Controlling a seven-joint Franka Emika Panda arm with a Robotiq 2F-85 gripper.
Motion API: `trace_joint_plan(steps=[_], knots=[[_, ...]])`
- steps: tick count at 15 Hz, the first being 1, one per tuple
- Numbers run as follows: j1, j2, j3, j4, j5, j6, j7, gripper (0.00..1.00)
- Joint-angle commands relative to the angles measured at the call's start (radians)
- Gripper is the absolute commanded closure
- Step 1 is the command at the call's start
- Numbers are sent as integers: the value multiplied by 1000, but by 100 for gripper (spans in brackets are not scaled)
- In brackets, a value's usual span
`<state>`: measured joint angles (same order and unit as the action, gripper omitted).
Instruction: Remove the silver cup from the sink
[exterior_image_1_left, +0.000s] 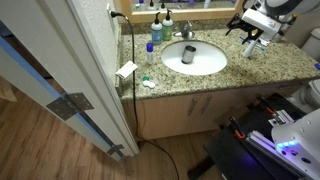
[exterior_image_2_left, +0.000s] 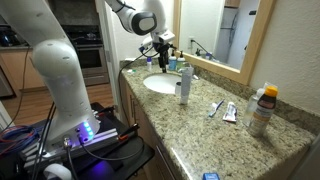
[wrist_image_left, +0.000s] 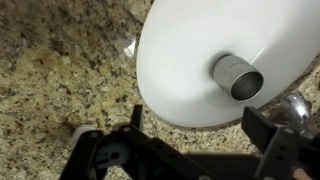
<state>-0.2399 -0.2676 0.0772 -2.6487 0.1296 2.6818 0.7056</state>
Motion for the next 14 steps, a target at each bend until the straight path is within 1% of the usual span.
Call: trace_joint_plan(steps=[1, 2, 3, 4, 6, 7, 8, 9, 11, 13, 14], knots=[[15, 50, -25, 4, -44, 14, -8, 0], [30, 127, -42, 32, -16, 61, -33, 0], [73, 191, -79, 75, 76, 62, -93, 0], [118, 232, -115, 110, 191, 48, -169, 0], [147, 313, -134, 211, 364, 16, -258, 0], [150, 364, -136, 280, 448, -33, -299, 0], [138, 405, -133, 330, 415, -72, -233, 0], [146, 302, -130, 207, 381, -3, -242, 0], [145, 376, -134, 293, 392, -37, -231, 0], [145, 404, -135, 319, 392, -44, -227, 0], [150, 438, -141, 326, 352, -30, -214, 0]])
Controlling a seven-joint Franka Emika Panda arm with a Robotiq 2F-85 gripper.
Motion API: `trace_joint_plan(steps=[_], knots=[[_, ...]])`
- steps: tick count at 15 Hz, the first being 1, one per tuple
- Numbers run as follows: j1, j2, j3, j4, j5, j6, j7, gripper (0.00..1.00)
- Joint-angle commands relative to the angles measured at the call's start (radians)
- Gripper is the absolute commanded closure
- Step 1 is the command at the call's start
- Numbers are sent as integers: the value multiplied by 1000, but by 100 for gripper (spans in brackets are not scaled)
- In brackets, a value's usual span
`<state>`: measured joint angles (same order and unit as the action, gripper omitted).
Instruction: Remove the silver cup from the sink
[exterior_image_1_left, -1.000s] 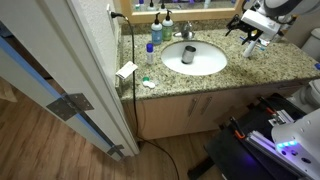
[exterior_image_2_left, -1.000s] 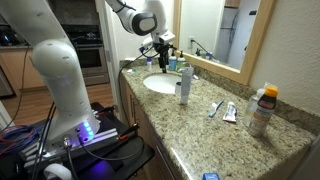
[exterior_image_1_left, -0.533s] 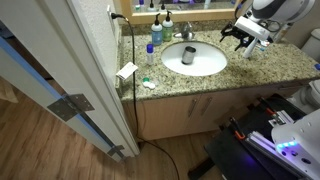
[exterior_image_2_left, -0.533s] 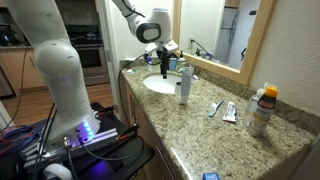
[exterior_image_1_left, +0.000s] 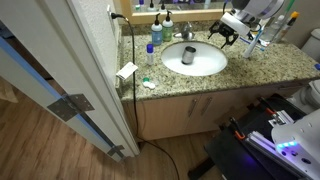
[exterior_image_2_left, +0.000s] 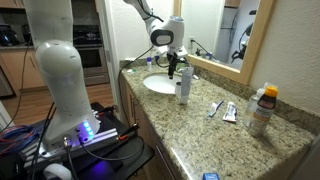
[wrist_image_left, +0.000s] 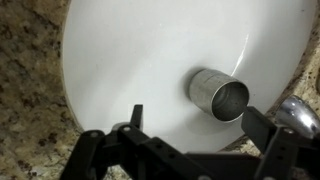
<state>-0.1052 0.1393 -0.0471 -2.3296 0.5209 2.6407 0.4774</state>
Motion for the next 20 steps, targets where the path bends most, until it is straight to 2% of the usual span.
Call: trace_joint_plan(steps=[1, 5, 8, 9, 14, 16, 20], knots=[[14, 79, -14, 40, -30, 26, 4, 0], [-11, 211, 17, 170, 75, 18, -78, 0], [-1, 319, 14, 279, 82, 9, -20, 0], [7, 238, 1, 197, 55, 9, -31, 0], [8, 349, 0, 279, 42, 13, -22, 0], [-38, 402, 52, 324, 106, 13, -110, 0], [-64, 476, 80, 406, 184, 5, -154, 0]])
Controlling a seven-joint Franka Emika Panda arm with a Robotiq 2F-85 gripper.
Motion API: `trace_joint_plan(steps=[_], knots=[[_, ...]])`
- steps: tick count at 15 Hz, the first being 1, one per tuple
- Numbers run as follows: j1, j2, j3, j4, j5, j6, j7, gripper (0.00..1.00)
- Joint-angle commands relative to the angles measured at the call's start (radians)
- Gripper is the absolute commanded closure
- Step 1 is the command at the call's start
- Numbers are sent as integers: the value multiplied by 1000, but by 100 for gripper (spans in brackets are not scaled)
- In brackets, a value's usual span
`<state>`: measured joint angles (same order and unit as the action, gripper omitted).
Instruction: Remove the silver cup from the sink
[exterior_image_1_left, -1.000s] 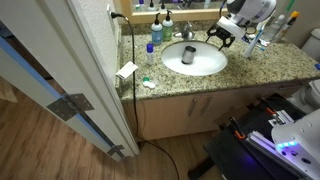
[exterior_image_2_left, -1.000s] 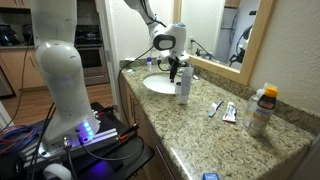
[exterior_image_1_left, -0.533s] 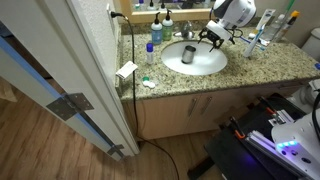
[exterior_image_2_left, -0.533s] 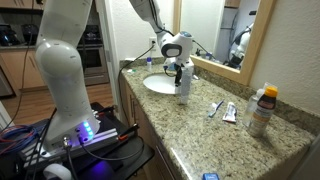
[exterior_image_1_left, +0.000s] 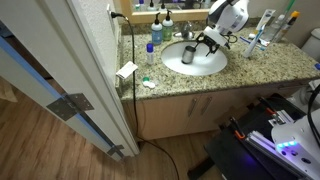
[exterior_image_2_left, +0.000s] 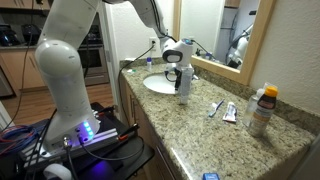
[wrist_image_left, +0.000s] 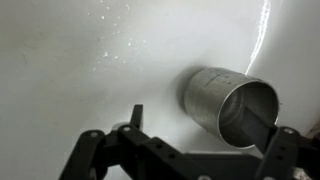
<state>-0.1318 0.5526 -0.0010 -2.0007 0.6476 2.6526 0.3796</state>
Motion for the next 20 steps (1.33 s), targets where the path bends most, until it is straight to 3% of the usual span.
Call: trace_joint_plan(steps=[1, 5, 16, 17, 20], knots=[[-37, 80, 34, 96, 66, 4, -67, 0], [-27, 123, 21, 146, 61, -13, -59, 0], [2, 150, -4, 139, 34, 6, -21, 0], [-2, 150, -1, 140, 35, -1, -26, 25], [-4, 149, 1, 138, 36, 1, -32, 40]])
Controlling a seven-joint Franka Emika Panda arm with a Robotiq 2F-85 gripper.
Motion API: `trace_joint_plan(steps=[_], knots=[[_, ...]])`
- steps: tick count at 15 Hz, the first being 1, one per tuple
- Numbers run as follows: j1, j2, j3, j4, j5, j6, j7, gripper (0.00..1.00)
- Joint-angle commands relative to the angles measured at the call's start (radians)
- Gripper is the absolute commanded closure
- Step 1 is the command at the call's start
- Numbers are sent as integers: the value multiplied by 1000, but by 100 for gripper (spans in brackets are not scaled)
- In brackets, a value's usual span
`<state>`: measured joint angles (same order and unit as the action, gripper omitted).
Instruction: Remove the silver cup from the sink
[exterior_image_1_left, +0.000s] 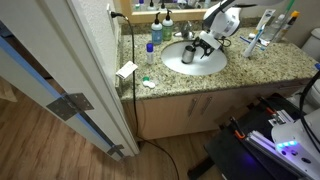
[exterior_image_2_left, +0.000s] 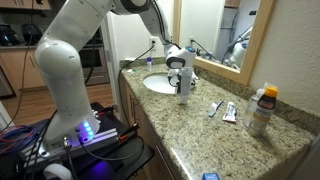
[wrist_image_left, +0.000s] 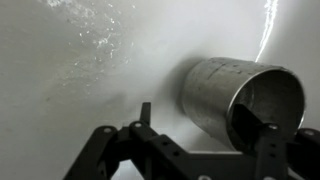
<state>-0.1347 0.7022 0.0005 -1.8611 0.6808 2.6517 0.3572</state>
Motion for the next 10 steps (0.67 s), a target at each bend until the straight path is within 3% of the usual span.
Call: trace_joint_plan(steps=[1, 7, 10], knots=[[-4, -1, 2, -1, 5, 3, -15, 48], [-19, -4, 8, -4, 17, 7, -34, 90], [-26, -6, 9, -6, 21, 11, -38, 100]])
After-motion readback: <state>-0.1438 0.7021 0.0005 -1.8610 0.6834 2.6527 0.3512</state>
